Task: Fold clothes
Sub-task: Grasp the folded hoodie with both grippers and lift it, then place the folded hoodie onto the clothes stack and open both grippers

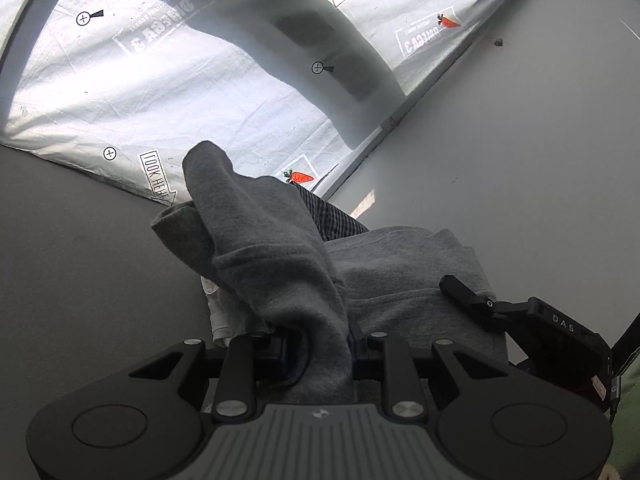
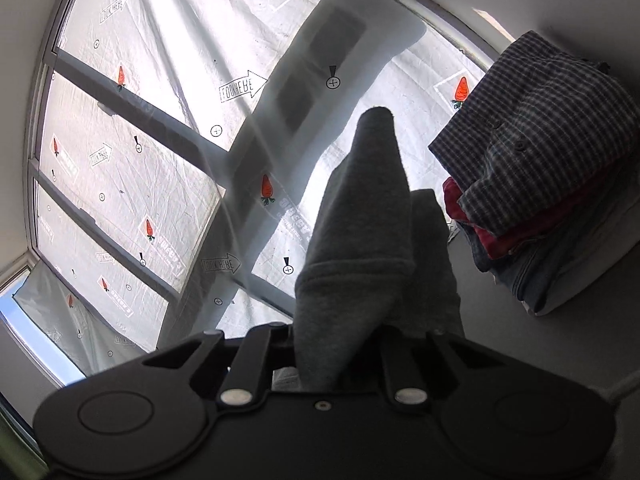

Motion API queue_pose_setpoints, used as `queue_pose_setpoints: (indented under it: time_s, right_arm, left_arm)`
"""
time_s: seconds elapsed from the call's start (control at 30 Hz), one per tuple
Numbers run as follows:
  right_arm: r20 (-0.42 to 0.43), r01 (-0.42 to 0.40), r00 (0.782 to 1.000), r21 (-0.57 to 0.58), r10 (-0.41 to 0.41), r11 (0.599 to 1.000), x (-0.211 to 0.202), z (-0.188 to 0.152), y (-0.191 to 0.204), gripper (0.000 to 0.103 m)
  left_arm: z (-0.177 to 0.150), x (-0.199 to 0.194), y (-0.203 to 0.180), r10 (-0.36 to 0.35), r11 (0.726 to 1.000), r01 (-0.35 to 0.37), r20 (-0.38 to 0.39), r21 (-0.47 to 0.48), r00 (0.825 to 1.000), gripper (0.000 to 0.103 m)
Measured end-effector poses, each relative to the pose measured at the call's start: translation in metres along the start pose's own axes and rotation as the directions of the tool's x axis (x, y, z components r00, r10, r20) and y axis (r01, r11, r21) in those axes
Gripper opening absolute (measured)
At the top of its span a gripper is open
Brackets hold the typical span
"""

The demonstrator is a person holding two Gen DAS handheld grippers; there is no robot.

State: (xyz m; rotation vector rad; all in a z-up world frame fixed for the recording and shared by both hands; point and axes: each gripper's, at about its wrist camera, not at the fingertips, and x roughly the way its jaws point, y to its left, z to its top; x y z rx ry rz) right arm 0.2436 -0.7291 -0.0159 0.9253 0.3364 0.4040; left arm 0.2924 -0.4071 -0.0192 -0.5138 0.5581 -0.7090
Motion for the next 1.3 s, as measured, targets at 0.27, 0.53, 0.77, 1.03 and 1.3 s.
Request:
queue_pose_setpoints:
  time_s: [0.27,0.53,0.77,1.03,1.3]
  right_arm:
    - [0.126,-0.024,0.991,-0.139,0.042,0.990,-0.012,0.119,-0.014,0.015]
    - [0.199,0.170,0.976,-0.423,-0.092,0.890,0.033,0.196,-0.014,0.015]
    - [0.380,0.539,0.840,-0.664,-0.387,0.519,0.112,0.216,-0.029,0.052]
    - [0.391,0.574,0.802,-0.714,-0.451,0.401,0.133,0.178,-0.069,0.052]
    - [0.258,0.565,0.776,-0.689,-0.575,0.454,0.199,0.170,-0.150,0.072]
  left_arm:
    - [0.052,0.092,-0.076,-0.094,0.989,0.087,0.058,0.117,0.994,0.026]
    - [0.090,0.190,-0.093,-0.078,0.969,0.054,0.089,0.243,0.993,0.032]
    - [0.108,0.254,-0.053,0.171,0.942,-0.216,0.185,0.258,0.968,0.054]
    - [0.095,0.277,-0.017,0.347,0.885,-0.371,0.133,0.280,0.928,0.061]
    - [0.080,0.313,0.036,0.469,0.865,-0.466,0.032,0.186,0.883,0.061]
